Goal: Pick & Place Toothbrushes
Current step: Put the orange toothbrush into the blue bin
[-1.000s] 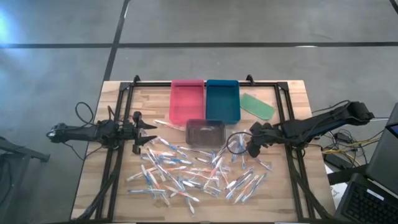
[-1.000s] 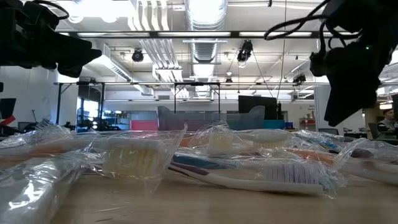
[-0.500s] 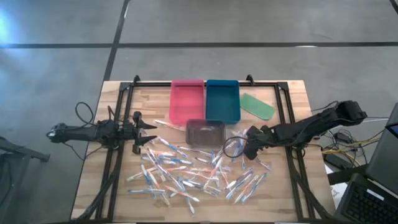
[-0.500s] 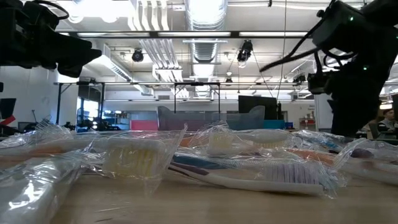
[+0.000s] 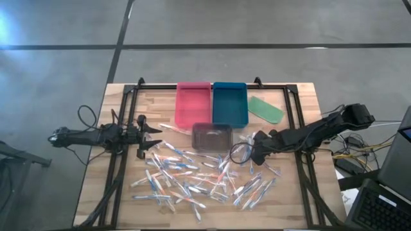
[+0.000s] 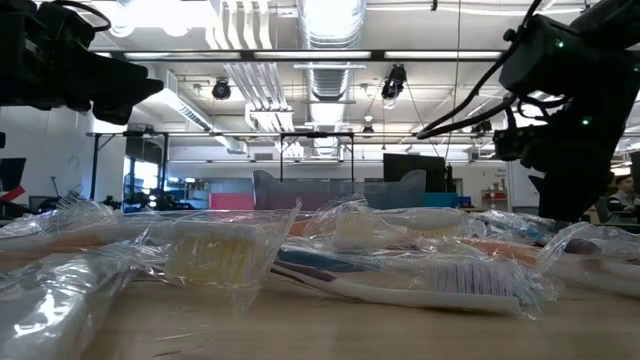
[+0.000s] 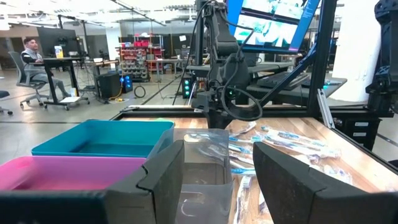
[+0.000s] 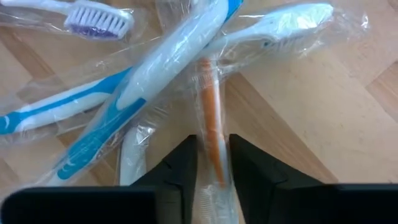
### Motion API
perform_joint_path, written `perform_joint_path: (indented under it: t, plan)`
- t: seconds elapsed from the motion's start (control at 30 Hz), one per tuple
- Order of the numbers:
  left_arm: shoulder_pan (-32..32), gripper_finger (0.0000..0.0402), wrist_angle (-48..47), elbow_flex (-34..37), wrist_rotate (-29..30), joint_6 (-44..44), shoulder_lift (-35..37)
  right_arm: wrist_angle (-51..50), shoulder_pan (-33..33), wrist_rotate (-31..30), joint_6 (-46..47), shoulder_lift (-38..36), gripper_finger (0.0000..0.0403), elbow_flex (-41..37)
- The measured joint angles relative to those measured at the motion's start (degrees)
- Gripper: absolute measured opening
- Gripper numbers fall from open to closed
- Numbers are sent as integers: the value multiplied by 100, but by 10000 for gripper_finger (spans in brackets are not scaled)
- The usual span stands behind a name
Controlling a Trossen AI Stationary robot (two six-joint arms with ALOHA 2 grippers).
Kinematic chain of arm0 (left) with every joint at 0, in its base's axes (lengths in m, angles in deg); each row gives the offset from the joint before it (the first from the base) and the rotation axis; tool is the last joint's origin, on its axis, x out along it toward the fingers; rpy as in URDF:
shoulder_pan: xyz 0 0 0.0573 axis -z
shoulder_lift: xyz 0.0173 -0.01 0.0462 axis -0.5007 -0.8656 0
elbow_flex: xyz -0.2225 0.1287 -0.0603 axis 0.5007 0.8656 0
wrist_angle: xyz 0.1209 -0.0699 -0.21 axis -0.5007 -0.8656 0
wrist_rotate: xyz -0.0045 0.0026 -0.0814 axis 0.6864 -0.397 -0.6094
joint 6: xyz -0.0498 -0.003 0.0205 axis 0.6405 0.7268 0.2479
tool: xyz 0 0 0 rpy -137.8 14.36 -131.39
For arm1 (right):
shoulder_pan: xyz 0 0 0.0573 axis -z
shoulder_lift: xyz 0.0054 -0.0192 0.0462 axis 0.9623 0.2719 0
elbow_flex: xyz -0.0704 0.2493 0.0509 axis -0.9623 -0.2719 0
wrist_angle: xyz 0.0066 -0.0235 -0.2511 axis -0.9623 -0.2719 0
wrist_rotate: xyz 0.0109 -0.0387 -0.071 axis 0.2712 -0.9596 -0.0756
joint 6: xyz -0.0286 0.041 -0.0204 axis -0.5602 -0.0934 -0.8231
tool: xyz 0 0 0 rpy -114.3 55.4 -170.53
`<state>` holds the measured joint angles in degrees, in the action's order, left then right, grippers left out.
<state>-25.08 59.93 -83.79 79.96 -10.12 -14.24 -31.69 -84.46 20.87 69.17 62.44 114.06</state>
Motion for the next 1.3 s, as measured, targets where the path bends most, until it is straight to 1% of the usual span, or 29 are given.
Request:
perform_joint_path:
  t: [0.2,0.37,0.5,0.6,0.83,0.93,1.13,1.3]
  plan:
    - [0,197,0,1,0,-1,-1,-6,-2,108,-141,-220,22,106]
    - [0,197,0,0,0,0,-2,-62,-2,8,-429,-269,26,256]
    - [0,197,0,1,0,-1,0,-360,-2,-193,-666,-229,24,447]
    - [-2,197,0,-1,0,-1,0,-710,-2,-483,-825,-212,22,636]
    - [-2,197,0,0,0,-1,-1,-1469,-2,-1418,-1267,-197,20,1173]
    - [-2,197,0,2,0,-1,1,-1530,-50,-1731,-1507,-197,20,1436]
    - [0,197,0,1,0,-1,1,-1546,-378,-2275,-1975,-197,19,1868]
    - [-2,197,0,2,0,2,-2,-1558,-617,-2529,-2234,-199,19,2091]
